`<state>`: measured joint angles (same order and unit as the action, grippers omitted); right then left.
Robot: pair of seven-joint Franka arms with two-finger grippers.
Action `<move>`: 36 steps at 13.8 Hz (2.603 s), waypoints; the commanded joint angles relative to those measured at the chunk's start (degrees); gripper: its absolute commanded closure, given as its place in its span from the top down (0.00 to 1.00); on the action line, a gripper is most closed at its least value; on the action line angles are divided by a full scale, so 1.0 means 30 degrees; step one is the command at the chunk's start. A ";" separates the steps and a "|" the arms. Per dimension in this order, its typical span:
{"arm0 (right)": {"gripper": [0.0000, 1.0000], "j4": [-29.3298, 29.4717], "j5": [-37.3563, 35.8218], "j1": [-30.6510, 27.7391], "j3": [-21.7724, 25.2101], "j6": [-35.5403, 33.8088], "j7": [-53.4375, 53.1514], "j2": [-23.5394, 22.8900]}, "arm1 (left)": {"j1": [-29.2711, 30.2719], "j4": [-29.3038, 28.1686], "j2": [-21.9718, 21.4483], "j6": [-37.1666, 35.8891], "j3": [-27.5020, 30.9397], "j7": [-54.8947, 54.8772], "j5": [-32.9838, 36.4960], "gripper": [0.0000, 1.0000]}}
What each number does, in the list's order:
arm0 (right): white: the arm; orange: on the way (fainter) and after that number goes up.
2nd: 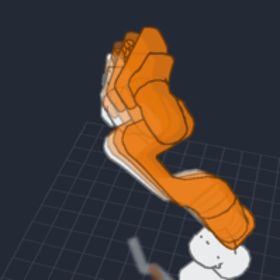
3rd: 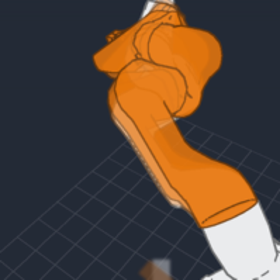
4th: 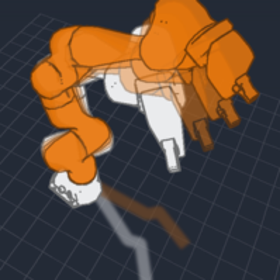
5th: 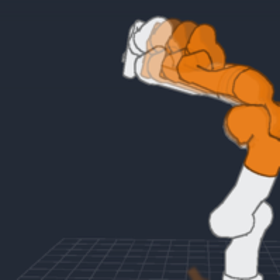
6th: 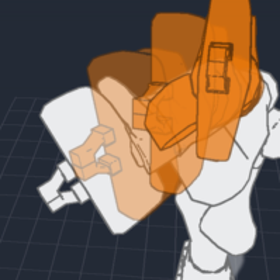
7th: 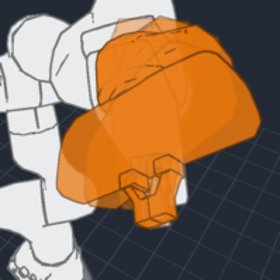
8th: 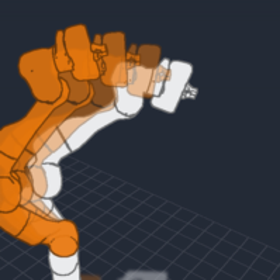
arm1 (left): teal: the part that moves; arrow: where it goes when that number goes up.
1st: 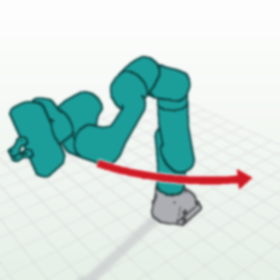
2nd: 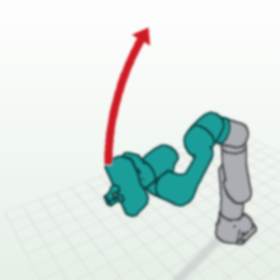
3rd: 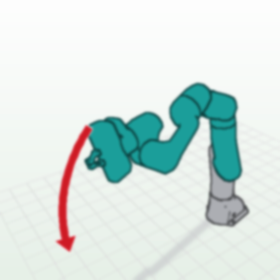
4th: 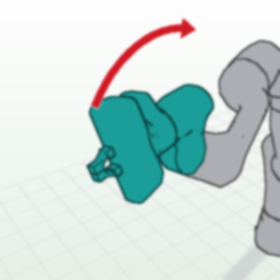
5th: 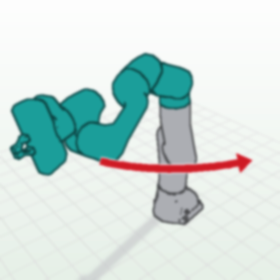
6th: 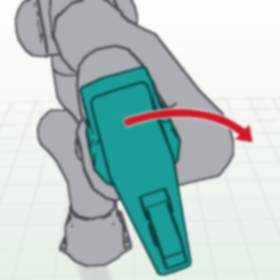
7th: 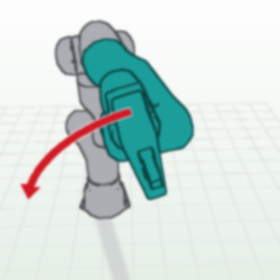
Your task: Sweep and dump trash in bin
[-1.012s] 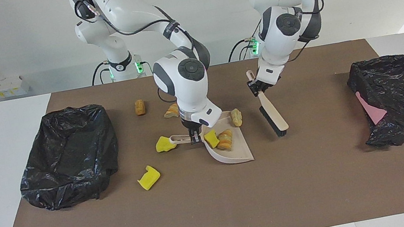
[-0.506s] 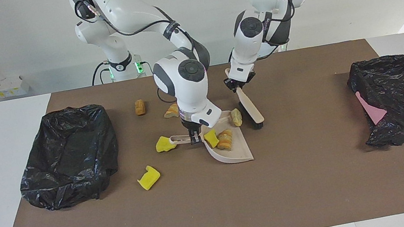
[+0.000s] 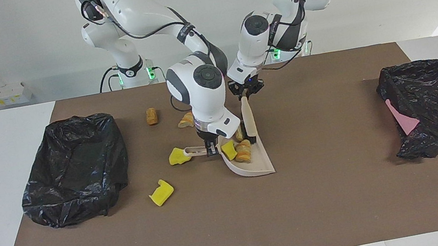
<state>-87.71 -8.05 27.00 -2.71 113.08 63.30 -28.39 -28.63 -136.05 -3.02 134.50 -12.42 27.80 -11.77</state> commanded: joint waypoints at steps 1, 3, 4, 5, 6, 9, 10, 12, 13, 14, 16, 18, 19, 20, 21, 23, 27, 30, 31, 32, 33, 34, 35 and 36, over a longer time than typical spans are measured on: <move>0.00 -0.0296 -0.0100 -0.0444 -0.0209 0.0276 0.0666 0.0294 | 0.1512 0.0171 -0.0104 -0.0096 0.0098 -0.0799 -0.0385 0.00; 0.00 -0.0325 0.0017 -0.0940 -0.0209 0.0247 0.1161 0.0673 | 0.2510 0.0639 -0.0397 -0.1351 0.0127 -0.0538 -0.0356 0.00; 0.00 -0.0325 0.0047 -0.1233 -0.0209 0.0218 0.1484 0.0907 | 0.2774 0.0816 -0.0630 -0.1648 0.0128 0.0161 -0.0297 0.00; 0.00 -0.0354 0.0076 -0.1497 -0.0209 0.0159 0.1662 0.1171 | 0.2893 0.0876 -0.0777 -0.1709 0.0157 0.0951 -0.0181 0.00; 0.00 -0.0383 0.0308 -0.1848 -0.0209 0.0043 0.1779 0.1492 | 0.2865 0.0876 -0.1011 -0.1970 0.0128 0.1597 -0.0122 0.00; 0.00 -0.0965 0.0866 -0.3105 -0.0209 -0.0512 0.3679 0.2925 | 0.2282 0.0526 -0.1655 -0.2937 -0.0105 0.2420 -0.0063 0.00; 0.00 -0.1463 0.1128 -0.3865 -0.0209 -0.0747 0.4352 0.3743 | 0.1525 0.0264 -0.1890 -0.3027 -0.0107 0.2975 -0.0063 0.00; 0.00 -0.2023 0.1452 -0.5359 -0.0209 -0.1798 0.6515 0.4919 | 0.0266 -0.0292 -0.2562 -0.3028 -0.0107 0.4118 -0.0063 0.00; 0.00 -0.2024 0.1482 -0.6179 -0.0209 -0.2587 0.7745 0.5242 | -0.0525 -0.0557 -0.2711 -0.3028 -0.0107 0.4529 -0.0063 0.00; 0.00 -0.2053 0.1656 -0.7086 -0.0209 -0.3030 0.8859 0.5652 | -0.1345 -0.0849 -0.2712 -0.2999 -0.0107 0.5113 -0.0063 0.00; 0.00 -0.2083 0.1688 -0.8960 -0.0209 -0.3588 1.0765 0.6327 | -0.2695 -0.1377 -0.2712 -0.2852 -0.0136 0.6285 -0.0063 0.00; 0.00 -0.2112 0.1717 -1.1273 -0.0180 -0.3709 1.3571 0.6447 | -0.4101 -0.2370 -0.2683 -0.2183 -0.0107 0.7079 -0.0063 0.00; 0.00 -0.2112 0.1717 -1.2300 -0.0180 -0.3679 1.5066 0.6447 | -0.4340 -0.2898 -0.2828 -0.1395 -0.0107 0.7691 -0.0063 0.00; 0.00 -0.2112 0.1717 -1.3238 -0.0180 -0.3389 1.6328 0.6447 | -0.4371 -0.3019 -0.2859 -0.1068 -0.0136 0.8422 -0.0063 0.00; 0.00 -0.2112 0.1717 -1.4089 -0.0151 -0.3212 1.7095 0.6447 | -0.4371 -0.3020 -0.2743 -0.1007 -0.0136 0.8603 -0.0063 0.00; 0.00 -0.2141 0.1513 -1.5410 -0.0151 -0.2393 1.8937 0.6447 | -0.4575 -0.3108 -0.2683 -0.0919 -0.0136 0.8576 -0.0063 0.00; 0.00 -0.2899 -0.1667 -1.6440 -0.0034 -0.0551 2.0268 0.6768 | -0.3034 -0.2378 -0.2185 -0.1064 -0.0018 0.8254 0.0607 1.00; 0.00 -0.3371 -0.3461 -1.6179 -0.0033 0.0216 1.9626 0.7090 | -0.0600 -0.0859 -0.1341 -0.1182 -0.0048 0.7177 0.1694 1.00; 0.00 -0.3720 -0.4571 -1.6003 -0.0063 0.0565 1.8752 0.7352 | 0.0191 -0.0272 -0.0842 -0.1211 -0.0048 0.6387 0.2014 1.00; 0.00 -0.4332 -0.5974 -1.5334 -0.0034 0.1091 1.7554 0.7732 | 0.0895 0.0227 -0.0547 -0.1211 -0.0077 0.5683 0.2192 1.00; 0.00 -0.5267 -0.7206 -1.4951 -0.0034 0.1183 1.5918 0.8461 | 0.1714 0.0725 -0.0341 -0.1211 -0.0048 0.4719 0.2193 1.00; 0.00 -0.6320 -0.8205 -1.4686 -0.0092 0.1184 1.4249 0.9164 | 0.2651 0.1281 0.0009 -0.1211 -0.0077 0.3230 0.2193 1.00; 0.00 -0.7433 -0.9172 -1.4132 -0.0063 0.1184 1.2840 0.9867 | 0.3356 0.1924 0.0505 -0.1211 -0.0077 0.1939 0.2193 1.00; 0.00 -0.8343 -0.9878 -1.3924 -0.0092 0.1184 1.1926 1.0483 | 0.3827 0.2569 0.0974 -0.1211 -0.0048 0.0969 0.2193 1.00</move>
<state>-104.09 -33.30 -15.71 -2.81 114.91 104.77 -3.39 -20.05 -132.74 -3.83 131.07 -12.04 35.45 -5.87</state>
